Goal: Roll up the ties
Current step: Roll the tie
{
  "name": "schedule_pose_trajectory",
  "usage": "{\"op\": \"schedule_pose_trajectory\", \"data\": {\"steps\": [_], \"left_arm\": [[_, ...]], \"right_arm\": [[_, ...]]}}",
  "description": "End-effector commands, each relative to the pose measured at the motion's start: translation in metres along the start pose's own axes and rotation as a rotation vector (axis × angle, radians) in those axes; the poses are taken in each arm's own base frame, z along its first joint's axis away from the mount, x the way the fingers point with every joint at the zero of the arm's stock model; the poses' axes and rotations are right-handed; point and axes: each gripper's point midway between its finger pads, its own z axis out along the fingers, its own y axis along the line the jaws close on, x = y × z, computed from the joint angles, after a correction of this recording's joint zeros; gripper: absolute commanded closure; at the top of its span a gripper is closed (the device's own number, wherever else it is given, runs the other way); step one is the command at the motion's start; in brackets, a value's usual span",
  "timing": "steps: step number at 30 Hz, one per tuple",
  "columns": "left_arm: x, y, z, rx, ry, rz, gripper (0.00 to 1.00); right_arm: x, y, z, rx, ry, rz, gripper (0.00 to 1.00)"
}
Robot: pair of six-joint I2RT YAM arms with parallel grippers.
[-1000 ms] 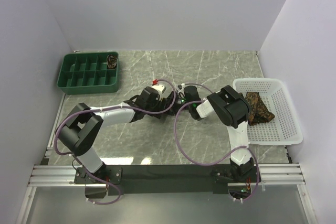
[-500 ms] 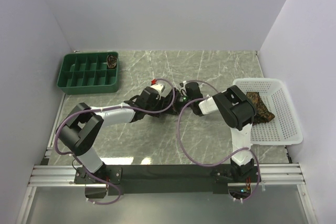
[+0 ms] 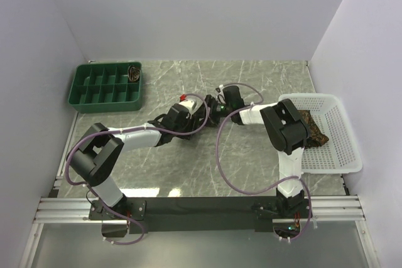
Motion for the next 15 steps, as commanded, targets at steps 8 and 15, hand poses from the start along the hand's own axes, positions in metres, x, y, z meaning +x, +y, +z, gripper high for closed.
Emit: {"op": "schedule_pose_trajectory", "data": {"steps": [8, 15], "left_arm": [[0.029, 0.005, -0.007, -0.001, 0.096, 0.007, 0.47], [0.030, 0.005, -0.006, -0.004, 0.102, 0.008, 0.47]], "right_arm": [[-0.036, 0.013, 0.007, -0.021, -0.027, -0.099, 0.41], [-0.010, 0.007, 0.010, -0.067, 0.038, -0.107, 0.46]]}}
